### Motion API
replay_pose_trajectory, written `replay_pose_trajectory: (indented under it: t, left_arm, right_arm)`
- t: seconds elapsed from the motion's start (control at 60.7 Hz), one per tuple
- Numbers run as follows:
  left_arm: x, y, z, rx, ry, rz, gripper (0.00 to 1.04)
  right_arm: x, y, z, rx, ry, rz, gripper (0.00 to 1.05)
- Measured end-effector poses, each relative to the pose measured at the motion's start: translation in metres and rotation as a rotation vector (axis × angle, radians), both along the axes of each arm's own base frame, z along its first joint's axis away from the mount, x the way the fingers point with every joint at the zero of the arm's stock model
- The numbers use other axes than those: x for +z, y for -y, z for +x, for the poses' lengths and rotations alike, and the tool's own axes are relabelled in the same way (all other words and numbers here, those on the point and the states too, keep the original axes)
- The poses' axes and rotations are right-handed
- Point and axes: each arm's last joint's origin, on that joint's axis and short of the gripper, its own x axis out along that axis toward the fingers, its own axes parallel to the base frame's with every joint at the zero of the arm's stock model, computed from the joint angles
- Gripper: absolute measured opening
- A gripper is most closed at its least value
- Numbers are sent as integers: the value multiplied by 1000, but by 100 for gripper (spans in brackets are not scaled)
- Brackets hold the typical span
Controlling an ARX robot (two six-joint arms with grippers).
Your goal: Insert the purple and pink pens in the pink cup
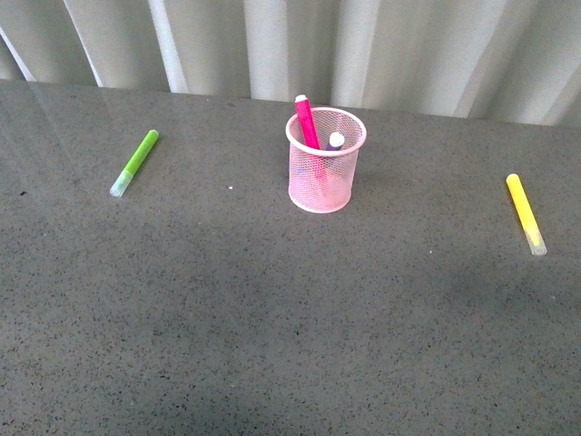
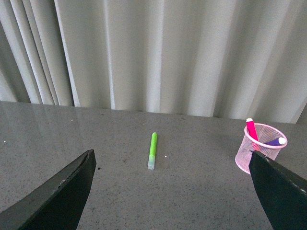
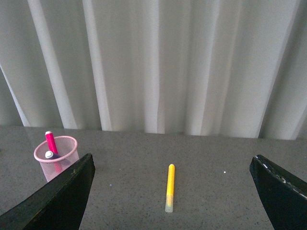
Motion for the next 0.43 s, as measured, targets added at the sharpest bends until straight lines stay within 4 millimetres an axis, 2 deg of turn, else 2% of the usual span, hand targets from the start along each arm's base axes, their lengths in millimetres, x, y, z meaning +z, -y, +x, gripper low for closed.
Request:
replay_pose_trajectory:
  t: [0.428]
  left_arm:
    - [0, 0, 0, 0, 0, 0, 98]
  right_arm:
    - [0, 0, 0, 0, 0, 0, 98]
